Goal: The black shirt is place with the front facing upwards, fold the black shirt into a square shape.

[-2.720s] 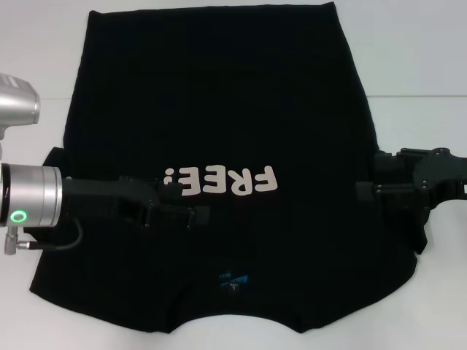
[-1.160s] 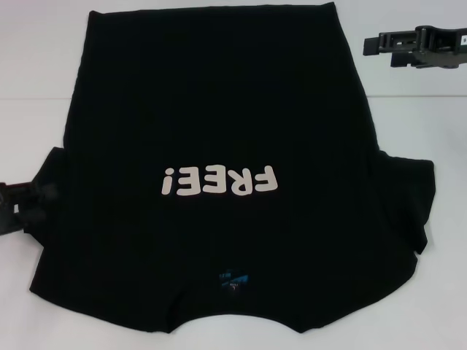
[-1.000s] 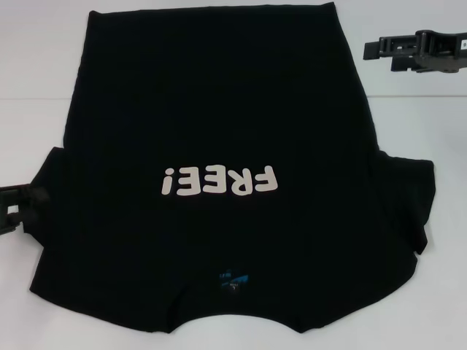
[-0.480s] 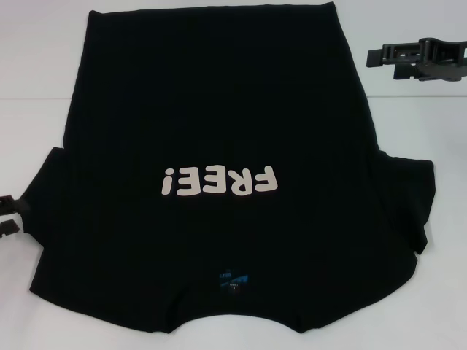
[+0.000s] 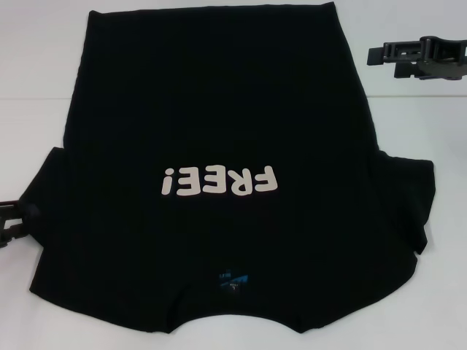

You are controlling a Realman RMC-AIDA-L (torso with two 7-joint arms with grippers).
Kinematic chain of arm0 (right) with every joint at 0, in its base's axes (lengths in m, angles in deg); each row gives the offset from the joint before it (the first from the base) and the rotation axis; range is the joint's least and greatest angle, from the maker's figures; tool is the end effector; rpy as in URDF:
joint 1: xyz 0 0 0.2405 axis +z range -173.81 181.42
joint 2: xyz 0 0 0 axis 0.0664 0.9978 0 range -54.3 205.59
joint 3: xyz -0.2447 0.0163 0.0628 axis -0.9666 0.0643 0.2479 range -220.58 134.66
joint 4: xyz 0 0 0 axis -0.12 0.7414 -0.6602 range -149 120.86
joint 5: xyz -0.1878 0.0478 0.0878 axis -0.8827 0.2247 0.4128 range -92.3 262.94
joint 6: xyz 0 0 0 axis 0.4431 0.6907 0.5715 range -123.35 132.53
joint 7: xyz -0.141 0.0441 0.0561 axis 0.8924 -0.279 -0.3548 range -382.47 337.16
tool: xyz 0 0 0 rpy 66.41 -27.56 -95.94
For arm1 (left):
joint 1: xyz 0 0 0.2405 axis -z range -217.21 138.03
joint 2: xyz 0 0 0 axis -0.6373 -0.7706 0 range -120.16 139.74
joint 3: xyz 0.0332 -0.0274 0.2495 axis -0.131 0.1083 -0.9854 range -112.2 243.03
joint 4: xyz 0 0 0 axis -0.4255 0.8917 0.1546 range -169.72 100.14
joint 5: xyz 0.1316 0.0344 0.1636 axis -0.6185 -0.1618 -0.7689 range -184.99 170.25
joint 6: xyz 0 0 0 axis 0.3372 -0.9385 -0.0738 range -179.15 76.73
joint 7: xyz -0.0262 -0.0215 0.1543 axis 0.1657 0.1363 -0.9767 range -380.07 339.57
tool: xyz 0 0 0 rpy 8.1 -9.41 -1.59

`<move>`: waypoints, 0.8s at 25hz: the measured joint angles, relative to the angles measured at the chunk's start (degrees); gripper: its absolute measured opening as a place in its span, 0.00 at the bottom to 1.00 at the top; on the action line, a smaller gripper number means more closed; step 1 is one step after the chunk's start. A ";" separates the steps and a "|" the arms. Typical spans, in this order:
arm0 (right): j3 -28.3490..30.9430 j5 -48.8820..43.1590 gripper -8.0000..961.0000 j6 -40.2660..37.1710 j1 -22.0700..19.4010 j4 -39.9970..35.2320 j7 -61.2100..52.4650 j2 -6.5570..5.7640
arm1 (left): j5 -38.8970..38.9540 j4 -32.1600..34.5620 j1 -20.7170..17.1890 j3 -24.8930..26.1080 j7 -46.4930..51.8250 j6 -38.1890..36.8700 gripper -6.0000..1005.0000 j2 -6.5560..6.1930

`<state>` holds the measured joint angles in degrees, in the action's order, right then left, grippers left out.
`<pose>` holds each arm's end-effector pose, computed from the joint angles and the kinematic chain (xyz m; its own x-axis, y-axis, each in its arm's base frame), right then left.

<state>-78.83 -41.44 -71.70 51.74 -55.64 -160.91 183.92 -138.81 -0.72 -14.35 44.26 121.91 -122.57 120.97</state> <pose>0.2041 0.4600 0.0897 0.3650 -0.7451 -0.5582 -0.9216 -0.3743 -0.1030 -0.3963 0.3286 0.0693 -0.2564 0.7189 0.6460 0.9612 0.2602 0.0919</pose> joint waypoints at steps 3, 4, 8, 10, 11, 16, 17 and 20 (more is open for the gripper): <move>0.02 0.02 0.91 0.07 -0.15 0.00 0.00 -0.06 | -0.42 -0.17 0.55 0.01 0.00 0.46 0.50 0.00; 0.05 0.02 0.90 0.15 -0.23 0.00 0.00 -0.07 | -0.76 -0.18 0.72 0.00 0.07 0.45 0.50 -0.01; 0.26 0.03 0.90 0.23 -0.46 0.00 -0.08 -0.13 | -1.84 -0.06 1.19 -0.51 0.61 0.11 0.49 -0.11; 0.28 0.07 0.90 0.14 -0.47 0.00 -0.12 -0.17 | -2.25 -0.05 1.31 -0.89 0.93 0.25 0.49 -0.19; 0.29 0.10 0.90 0.07 -0.47 0.00 -0.16 -0.17 | -2.38 -0.09 1.36 -0.99 1.03 0.33 0.48 -0.22; 0.28 0.11 0.90 0.04 -0.43 0.00 -0.76 -0.17 | -2.42 -0.08 1.49 -1.08 1.10 0.52 0.32 -0.10; 0.28 0.11 0.90 0.04 -0.44 0.00 -0.93 -0.17 | -2.42 -0.14 1.51 -1.16 1.11 0.52 0.28 -0.12; 0.28 0.11 0.90 0.02 -0.51 0.00 -0.97 -0.17 | -2.42 -0.17 1.52 -1.31 1.12 0.52 0.18 -0.19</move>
<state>-78.55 -41.32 -71.69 51.24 -55.64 -161.88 183.75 -141.24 -0.89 -12.83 42.95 123.02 -122.05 120.78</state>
